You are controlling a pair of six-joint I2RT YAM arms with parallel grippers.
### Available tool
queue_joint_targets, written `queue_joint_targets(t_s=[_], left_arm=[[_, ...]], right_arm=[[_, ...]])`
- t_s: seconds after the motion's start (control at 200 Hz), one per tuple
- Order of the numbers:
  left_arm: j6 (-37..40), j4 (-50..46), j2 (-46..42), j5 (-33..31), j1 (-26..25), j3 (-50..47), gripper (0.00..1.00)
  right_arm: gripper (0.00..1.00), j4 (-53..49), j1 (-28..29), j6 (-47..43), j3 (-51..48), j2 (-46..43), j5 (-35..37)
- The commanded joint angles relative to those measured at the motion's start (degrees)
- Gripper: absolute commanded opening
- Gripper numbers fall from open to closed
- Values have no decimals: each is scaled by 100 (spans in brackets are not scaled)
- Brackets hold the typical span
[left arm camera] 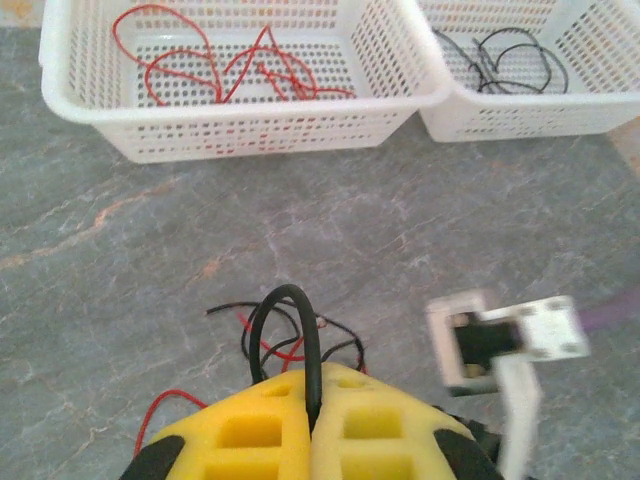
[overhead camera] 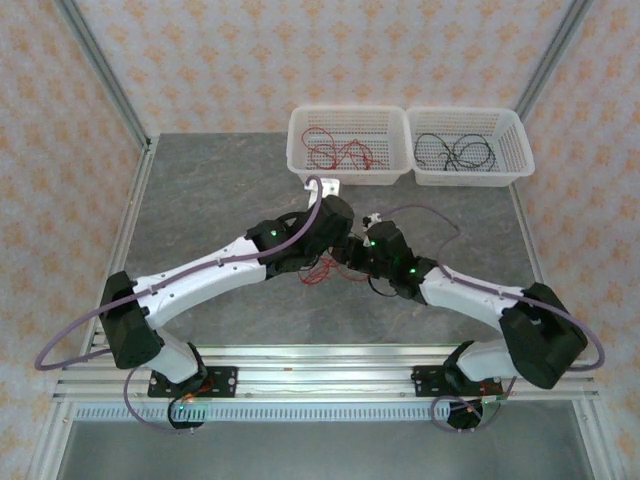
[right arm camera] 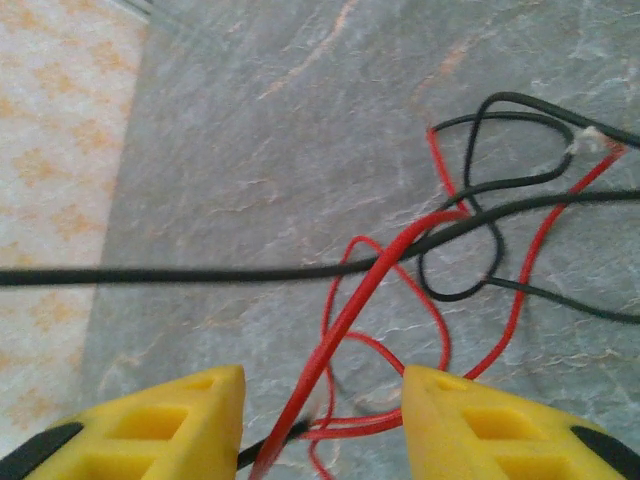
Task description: Untangle the cables
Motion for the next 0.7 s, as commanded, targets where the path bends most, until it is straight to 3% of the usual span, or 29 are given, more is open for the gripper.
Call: queue_joint_targets(t_s=[0.0, 0.345, 0.696], left_arm=[[238, -126, -70, -228, -97, 448, 0], [347, -249, -439, -354, -345, 852, 0], [480, -531, -597, -591, -482, 1451, 0]], right_arm=[[45, 200, 29, 0, 99, 310, 523], [43, 359, -23, -278, 109, 1059, 1407], [43, 710, -367, -225, -302, 1288, 1497]])
